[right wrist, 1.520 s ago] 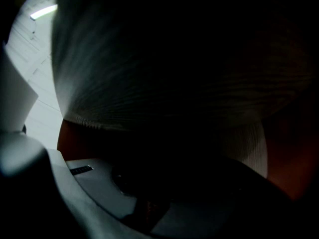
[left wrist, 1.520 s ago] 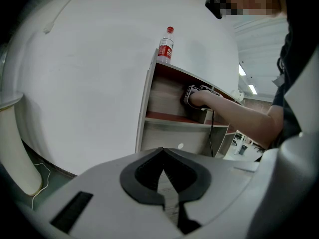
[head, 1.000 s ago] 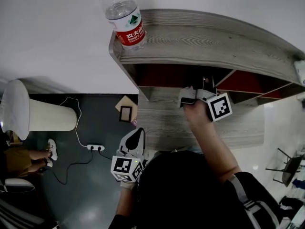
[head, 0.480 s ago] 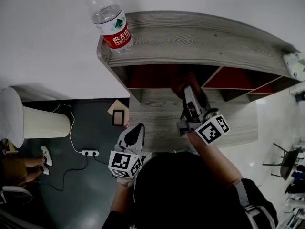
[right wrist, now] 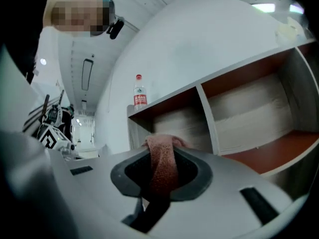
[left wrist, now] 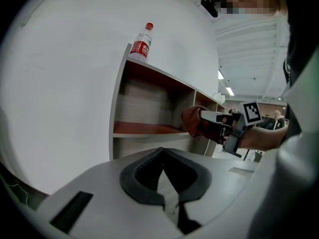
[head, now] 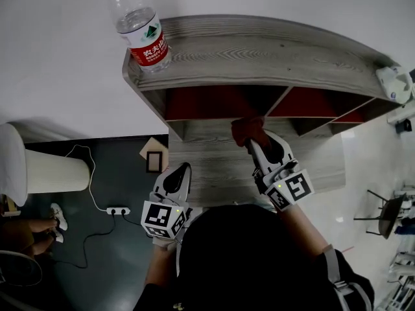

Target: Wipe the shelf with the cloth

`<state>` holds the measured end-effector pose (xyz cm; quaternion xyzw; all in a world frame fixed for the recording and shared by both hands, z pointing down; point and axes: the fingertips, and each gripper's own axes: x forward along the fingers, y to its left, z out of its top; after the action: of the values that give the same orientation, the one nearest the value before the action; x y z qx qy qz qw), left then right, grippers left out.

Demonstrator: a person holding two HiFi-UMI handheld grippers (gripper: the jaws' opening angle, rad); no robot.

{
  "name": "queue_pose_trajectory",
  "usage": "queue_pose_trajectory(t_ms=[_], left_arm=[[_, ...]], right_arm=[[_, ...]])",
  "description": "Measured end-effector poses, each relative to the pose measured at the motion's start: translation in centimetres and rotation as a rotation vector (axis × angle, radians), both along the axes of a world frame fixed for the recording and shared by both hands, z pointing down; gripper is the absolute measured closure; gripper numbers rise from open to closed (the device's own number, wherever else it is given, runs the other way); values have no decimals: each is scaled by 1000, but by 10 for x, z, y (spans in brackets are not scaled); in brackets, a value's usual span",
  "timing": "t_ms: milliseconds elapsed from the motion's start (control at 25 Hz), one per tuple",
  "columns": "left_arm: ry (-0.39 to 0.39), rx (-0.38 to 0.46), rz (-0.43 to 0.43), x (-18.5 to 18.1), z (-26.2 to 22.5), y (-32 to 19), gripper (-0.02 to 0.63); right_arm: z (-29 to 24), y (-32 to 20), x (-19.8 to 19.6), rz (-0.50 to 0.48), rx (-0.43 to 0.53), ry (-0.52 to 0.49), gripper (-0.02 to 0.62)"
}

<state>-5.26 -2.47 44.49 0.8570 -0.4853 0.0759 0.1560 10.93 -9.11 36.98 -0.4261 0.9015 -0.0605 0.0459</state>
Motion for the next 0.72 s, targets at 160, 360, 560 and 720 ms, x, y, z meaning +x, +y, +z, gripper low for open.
queue_pose_trajectory(t_ms=[160, 360, 560, 720], left_arm=[[-4, 16, 9, 3, -4, -1, 601], [-6, 27, 30, 6, -6, -2, 601], [-3, 32, 47, 11, -8, -2, 601], [0, 32, 58, 13, -9, -2, 601]], right_arm=[[13, 7, 4, -13, 10, 126, 543], [23, 13, 6, -18, 9, 238, 541], [29, 13, 5, -25, -17, 243, 541], [30, 13, 4, -15, -16, 246, 541]])
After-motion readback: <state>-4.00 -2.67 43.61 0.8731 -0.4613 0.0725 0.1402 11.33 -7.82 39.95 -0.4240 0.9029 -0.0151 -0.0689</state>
